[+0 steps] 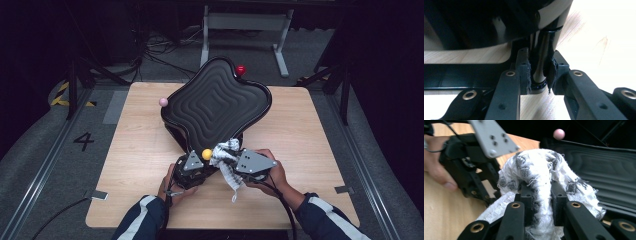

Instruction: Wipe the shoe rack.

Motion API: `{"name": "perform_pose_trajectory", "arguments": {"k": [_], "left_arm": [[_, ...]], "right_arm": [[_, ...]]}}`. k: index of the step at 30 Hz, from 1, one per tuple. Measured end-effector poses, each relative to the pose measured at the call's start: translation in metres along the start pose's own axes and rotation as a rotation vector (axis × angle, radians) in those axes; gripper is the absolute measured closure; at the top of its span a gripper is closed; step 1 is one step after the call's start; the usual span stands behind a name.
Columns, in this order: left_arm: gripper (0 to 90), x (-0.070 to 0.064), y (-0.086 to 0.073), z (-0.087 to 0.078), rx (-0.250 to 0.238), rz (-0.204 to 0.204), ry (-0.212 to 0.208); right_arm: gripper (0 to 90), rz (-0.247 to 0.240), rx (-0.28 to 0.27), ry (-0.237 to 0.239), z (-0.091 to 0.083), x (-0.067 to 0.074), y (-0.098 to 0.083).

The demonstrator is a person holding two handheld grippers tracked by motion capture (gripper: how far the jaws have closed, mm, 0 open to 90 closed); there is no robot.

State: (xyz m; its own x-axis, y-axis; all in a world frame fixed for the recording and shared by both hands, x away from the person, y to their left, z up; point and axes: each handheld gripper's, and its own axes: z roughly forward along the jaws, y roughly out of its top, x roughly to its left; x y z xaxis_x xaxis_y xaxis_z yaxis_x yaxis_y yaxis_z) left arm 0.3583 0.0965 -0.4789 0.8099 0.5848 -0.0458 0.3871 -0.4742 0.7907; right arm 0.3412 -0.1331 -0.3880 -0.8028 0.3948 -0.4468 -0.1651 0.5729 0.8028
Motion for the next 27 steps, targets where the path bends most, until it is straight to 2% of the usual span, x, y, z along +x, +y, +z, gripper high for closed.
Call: {"name": "perform_pose_trajectory", "arguments": {"k": [8,11,14,18,23,24,25,27], "left_arm": [[73.6,0.001,0.0,0.0,-0.001,0.004,-0.001],[73.6,0.001,0.0,0.0,0.001,0.011,0.0],[73.6,0.0,0.0,0.0,0.001,0.004,-0.007],[73.6,0.001,0.0,0.0,0.004,0.025,-0.011],[73.7,0.001,0.0,0.0,0.005,0.023,-0.014],[73.6,0.001,0.0,0.0,0.005,0.023,-0.014],[73.6,0.001,0.0,0.0,0.004,0.025,-0.015],[73.6,0.001,0.001,0.0,0.006,0.025,-0.015]], "right_arm": [[77.6,0.056,0.012,-0.107,-0.014,-0.028,-0.016],[77.7,0.095,0.02,-0.162,-0.021,-0.046,-0.024],[77.7,0.119,0.02,-0.194,-0.026,-0.059,-0.029],[77.6,0.146,0.022,-0.244,-0.034,-0.075,-0.035],[77.6,0.163,0.026,-0.309,-0.041,-0.088,-0.037],[77.6,0.163,0.026,-0.309,-0.041,-0.088,-0.037],[77.7,0.187,0.023,-0.338,-0.046,-0.097,-0.041],[77.7,0.193,0.024,-0.348,-0.048,-0.1,-0.041]]}}
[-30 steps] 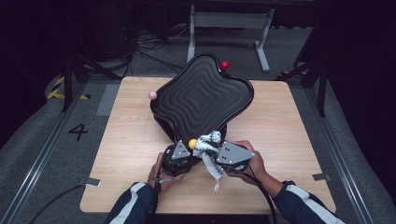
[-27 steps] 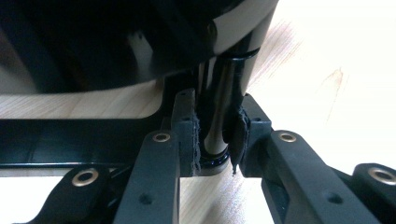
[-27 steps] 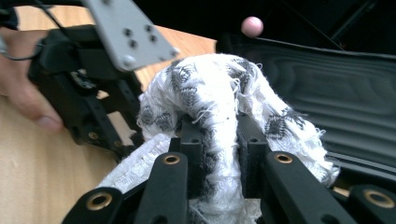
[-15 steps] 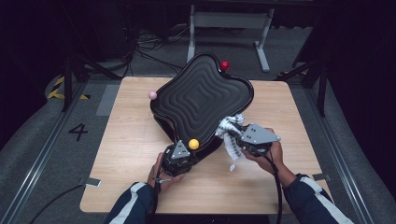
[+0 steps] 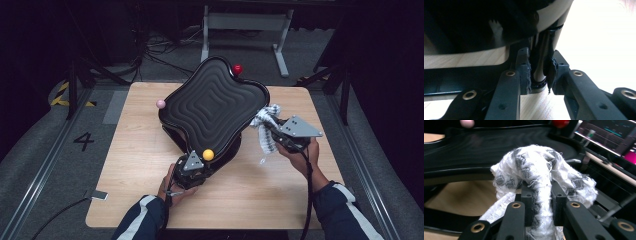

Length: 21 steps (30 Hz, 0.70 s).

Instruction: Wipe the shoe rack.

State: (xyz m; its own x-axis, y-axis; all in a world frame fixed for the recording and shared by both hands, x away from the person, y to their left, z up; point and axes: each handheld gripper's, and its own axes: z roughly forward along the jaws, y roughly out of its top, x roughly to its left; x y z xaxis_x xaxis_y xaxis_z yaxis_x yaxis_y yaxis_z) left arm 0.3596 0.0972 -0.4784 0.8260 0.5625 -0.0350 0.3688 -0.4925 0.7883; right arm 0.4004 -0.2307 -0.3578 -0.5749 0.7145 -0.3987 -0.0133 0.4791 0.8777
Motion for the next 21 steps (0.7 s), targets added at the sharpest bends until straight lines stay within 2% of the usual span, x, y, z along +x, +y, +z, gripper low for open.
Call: {"name": "perform_pose_trajectory", "arguments": {"k": [1,3,4,5,8,12,15,21], "left_arm": [[73.6,0.0,0.0,0.0,0.0,0.0,0.0],[73.6,0.0,0.0,0.0,-0.004,-0.008,-0.003],[73.6,0.0,0.0,0.0,-0.003,-0.007,-0.002],[73.6,0.0,0.0,0.0,-0.003,-0.007,-0.002],[73.6,0.0,0.0,0.0,-0.004,-0.011,-0.003],[73.5,0.0,0.0,0.0,-0.004,-0.02,-0.01],[73.5,0.0,0.0,0.0,-0.003,-0.021,-0.011],[73.4,0.0,0.0,0.0,-0.003,-0.023,-0.012]], "right_arm": [[77.7,0.019,0.004,-0.027,-0.001,-0.01,0.0],[77.7,0.027,0.004,-0.036,0.0,-0.013,0.0],[77.7,0.042,0.005,-0.057,0.001,-0.023,0.0],[77.7,0.042,0.005,-0.057,0.001,-0.023,0.0],[77.6,0.058,0.003,-0.078,0.005,-0.034,0.002],[77.4,0.061,0.0,-0.089,0.009,-0.04,0.004],[77.4,0.045,-0.002,-0.104,0.014,-0.042,0.008],[77.4,0.053,-0.003,-0.128,0.023,-0.048,0.01]]}}
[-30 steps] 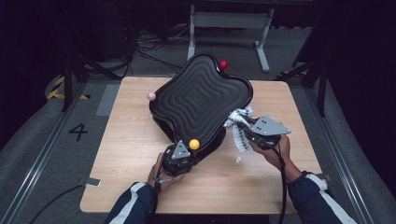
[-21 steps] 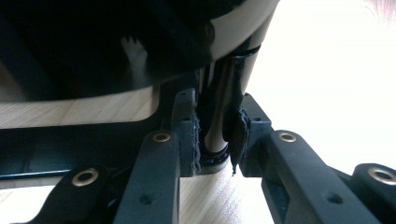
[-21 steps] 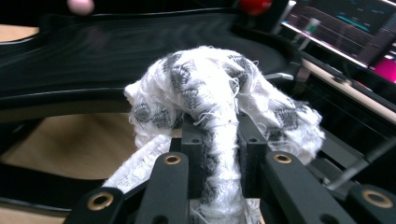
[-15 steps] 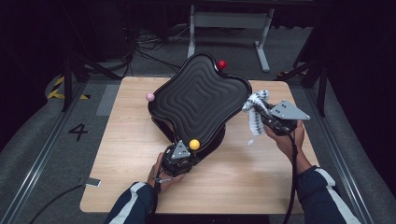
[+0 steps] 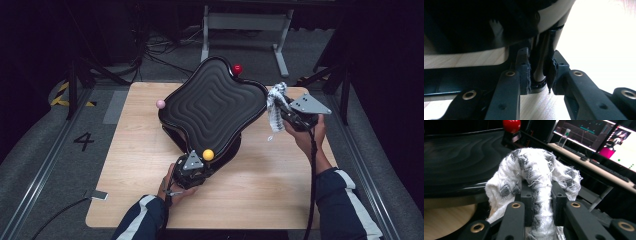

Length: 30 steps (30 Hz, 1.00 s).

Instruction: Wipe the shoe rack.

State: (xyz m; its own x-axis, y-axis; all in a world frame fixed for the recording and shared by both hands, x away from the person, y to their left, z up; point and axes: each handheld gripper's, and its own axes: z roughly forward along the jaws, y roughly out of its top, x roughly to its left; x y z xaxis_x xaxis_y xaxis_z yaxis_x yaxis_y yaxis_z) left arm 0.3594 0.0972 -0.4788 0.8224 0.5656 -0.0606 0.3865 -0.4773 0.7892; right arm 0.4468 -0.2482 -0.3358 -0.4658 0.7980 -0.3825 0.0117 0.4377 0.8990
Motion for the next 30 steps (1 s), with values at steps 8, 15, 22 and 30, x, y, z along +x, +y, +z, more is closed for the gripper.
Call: {"name": "perform_pose_trajectory", "arguments": {"k": [8,15,22,30], "left_arm": [[73.3,0.001,0.0,0.0,-0.001,0.002,-0.003],[73.3,0.001,0.0,0.0,-0.001,0.005,-0.002],[73.3,0.001,0.0,0.0,0.002,0.004,-0.001],[73.2,0.001,0.0,0.0,0.002,0.001,-0.003]], "right_arm": [[78.1,-0.043,-0.001,0.001,-0.004,0.006,0.003],[77.7,-0.073,-0.016,0.044,-0.017,0.019,0.002],[77.3,-0.13,-0.012,0.137,-0.027,0.042,0.003],[77.0,-0.137,-0.013,0.236,-0.026,0.063,0.004]]}}
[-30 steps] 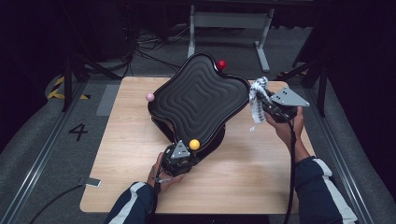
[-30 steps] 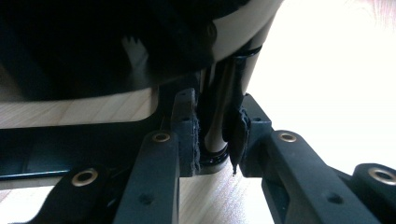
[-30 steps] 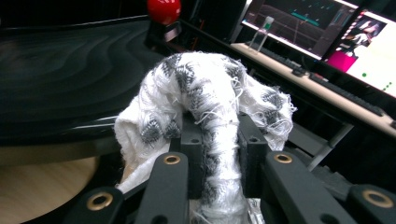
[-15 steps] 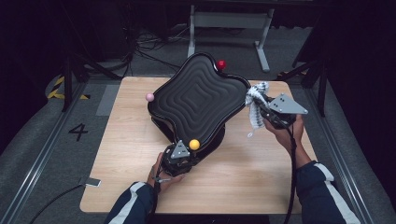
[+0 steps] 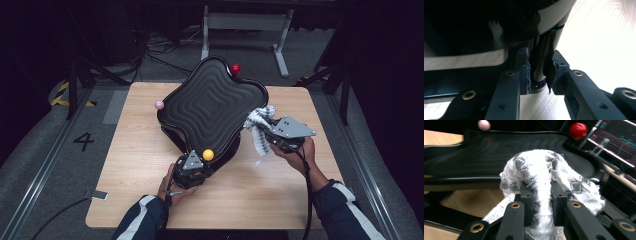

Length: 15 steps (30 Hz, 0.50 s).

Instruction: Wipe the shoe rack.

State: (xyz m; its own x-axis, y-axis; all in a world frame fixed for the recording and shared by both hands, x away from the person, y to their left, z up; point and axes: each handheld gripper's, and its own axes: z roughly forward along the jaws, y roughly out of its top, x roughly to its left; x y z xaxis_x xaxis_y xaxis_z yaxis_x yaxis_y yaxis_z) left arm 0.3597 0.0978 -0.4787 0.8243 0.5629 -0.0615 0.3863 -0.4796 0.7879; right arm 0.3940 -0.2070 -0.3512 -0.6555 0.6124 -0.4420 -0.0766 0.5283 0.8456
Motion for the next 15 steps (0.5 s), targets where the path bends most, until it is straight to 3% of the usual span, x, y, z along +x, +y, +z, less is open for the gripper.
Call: {"name": "perform_pose_trajectory", "arguments": {"k": [8,15], "left_arm": [[73.3,0.0,0.0,0.0,-0.002,0.002,0.003],[73.3,-0.001,0.0,0.0,-0.001,0.003,0.004]], "right_arm": [[76.7,-0.088,0.018,0.123,0.013,0.04,0.009],[76.6,-0.095,0.011,0.182,0.015,0.06,0.011]]}}
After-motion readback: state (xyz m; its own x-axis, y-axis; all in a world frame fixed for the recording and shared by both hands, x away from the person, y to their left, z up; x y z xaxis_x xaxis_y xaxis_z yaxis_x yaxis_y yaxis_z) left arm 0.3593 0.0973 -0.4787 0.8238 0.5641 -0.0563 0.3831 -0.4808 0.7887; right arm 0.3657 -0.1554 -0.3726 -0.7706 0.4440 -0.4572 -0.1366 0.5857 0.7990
